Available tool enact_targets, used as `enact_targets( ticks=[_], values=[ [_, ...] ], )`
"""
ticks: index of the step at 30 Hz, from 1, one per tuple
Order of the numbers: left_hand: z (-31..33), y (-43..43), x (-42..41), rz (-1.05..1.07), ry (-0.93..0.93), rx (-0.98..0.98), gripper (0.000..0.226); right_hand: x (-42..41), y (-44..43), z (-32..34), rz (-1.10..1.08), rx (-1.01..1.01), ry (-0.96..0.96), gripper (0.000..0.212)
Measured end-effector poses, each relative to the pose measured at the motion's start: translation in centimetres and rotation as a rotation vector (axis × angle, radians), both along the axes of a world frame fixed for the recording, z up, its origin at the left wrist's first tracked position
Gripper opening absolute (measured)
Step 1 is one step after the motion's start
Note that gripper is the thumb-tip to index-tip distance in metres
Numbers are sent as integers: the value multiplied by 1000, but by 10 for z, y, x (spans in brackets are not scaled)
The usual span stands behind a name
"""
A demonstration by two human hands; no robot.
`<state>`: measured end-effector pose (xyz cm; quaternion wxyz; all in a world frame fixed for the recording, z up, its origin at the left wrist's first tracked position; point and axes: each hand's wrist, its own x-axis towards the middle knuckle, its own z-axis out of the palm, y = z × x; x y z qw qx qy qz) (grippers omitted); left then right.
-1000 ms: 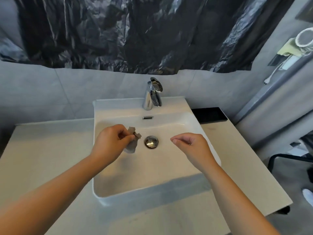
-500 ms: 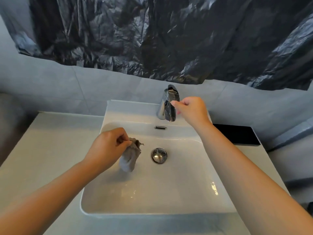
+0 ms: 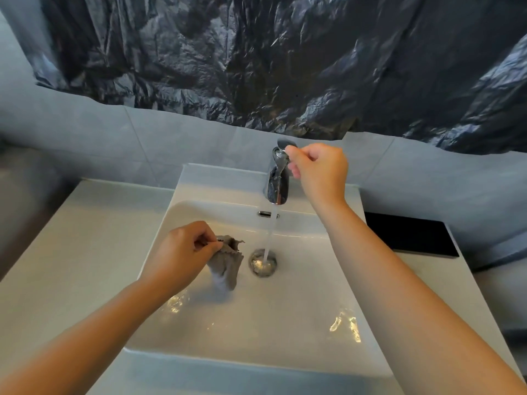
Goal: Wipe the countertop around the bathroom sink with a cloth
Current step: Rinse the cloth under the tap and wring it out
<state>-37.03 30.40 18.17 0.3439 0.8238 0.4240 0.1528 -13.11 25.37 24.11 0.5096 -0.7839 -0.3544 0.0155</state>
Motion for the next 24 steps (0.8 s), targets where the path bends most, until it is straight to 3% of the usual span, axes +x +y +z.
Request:
enact_targets(
  ticks=[4, 9, 11, 13, 16, 20, 24],
  values=[
    [5, -2, 6, -39, -38, -2, 13, -18, -36, -21, 223, -115, 120, 31],
    [11, 1, 11, -140, -78, 0, 13, -47, -69, -77, 401, -321, 445, 8],
    [13, 3, 14, -154, -94, -2, 11, -52, -71, -88, 422, -320, 612, 11],
    [14, 5, 19, -167, -135, -29, 11, -55, -69, -92, 400, -279, 701, 15],
    [15, 5, 24, -208, -182, -83, 10, -54, -66, -92, 362, -222, 596, 9],
    [15, 5, 28, -252, -194, -76, 9, -48, -62, -90, 348, -263, 487, 19],
    [8, 26, 22, -209, -116, 55, 8, -19, -70, -90, 96, -137, 755, 19]
  ],
)
